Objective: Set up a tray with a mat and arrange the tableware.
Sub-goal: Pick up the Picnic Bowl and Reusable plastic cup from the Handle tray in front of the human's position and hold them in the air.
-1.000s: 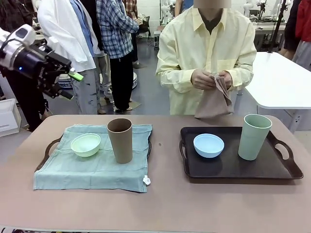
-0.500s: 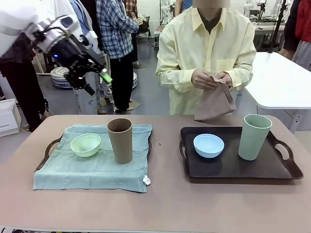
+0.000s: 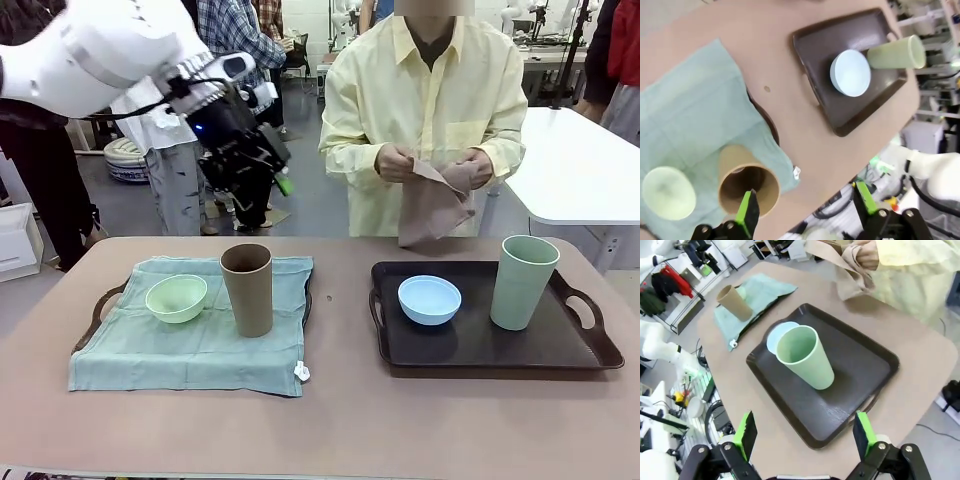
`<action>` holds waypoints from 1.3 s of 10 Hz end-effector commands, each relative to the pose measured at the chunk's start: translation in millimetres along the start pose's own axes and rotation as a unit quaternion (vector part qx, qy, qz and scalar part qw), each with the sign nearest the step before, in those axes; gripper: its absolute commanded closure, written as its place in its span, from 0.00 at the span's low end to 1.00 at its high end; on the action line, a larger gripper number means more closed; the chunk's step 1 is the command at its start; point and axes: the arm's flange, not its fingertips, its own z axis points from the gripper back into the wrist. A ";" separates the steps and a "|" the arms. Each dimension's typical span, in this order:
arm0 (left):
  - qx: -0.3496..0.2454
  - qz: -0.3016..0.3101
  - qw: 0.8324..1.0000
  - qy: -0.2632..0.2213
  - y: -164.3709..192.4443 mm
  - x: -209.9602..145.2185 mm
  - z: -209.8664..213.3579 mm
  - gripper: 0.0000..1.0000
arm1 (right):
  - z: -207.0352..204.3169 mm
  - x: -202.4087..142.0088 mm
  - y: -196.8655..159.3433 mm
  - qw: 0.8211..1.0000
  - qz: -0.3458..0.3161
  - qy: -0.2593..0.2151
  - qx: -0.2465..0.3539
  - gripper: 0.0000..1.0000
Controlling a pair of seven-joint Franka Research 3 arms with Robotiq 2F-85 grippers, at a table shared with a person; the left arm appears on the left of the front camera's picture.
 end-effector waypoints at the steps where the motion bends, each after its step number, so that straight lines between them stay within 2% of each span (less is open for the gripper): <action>1: 0.052 0.008 0.999 0.003 -24.6 18.8 -17.9 0.00 | -20.5 -9.7 2.5 1.000 0.011 0.012 -0.014 0.00; 3: 0.064 0.000 0.998 0.009 -51.8 29.3 -34.0 0.00 | -27.8 -15.5 -3.1 1.000 -0.002 0.019 -0.011 0.00; 4: 0.064 -0.005 0.998 0.004 -63.0 32.8 -42.9 0.00 | -14.6 -9.8 -4.0 1.000 -0.004 0.006 -0.005 0.00; 5: 0.049 -0.007 0.999 0.011 -41.6 15.4 -36.8 0.00 | -14.6 -9.8 -4.0 1.000 -0.004 0.006 -0.005 0.00; 9: 0.054 -0.004 0.998 0.011 -47.8 23.0 -40.7 0.00 | -16.2 -11.3 -5.7 1.000 -0.005 0.006 -0.008 0.00; 10: 0.086 -0.019 0.996 0.013 -65.6 22.4 -51.8 0.00 | -22.4 -12.2 -14.0 0.997 0.081 0.012 -0.005 0.00; 13: 0.106 -0.007 0.994 0.023 -114.9 50.5 -80.7 0.00 | -36.0 -28.0 -45.7 0.974 0.222 0.011 0.049 0.00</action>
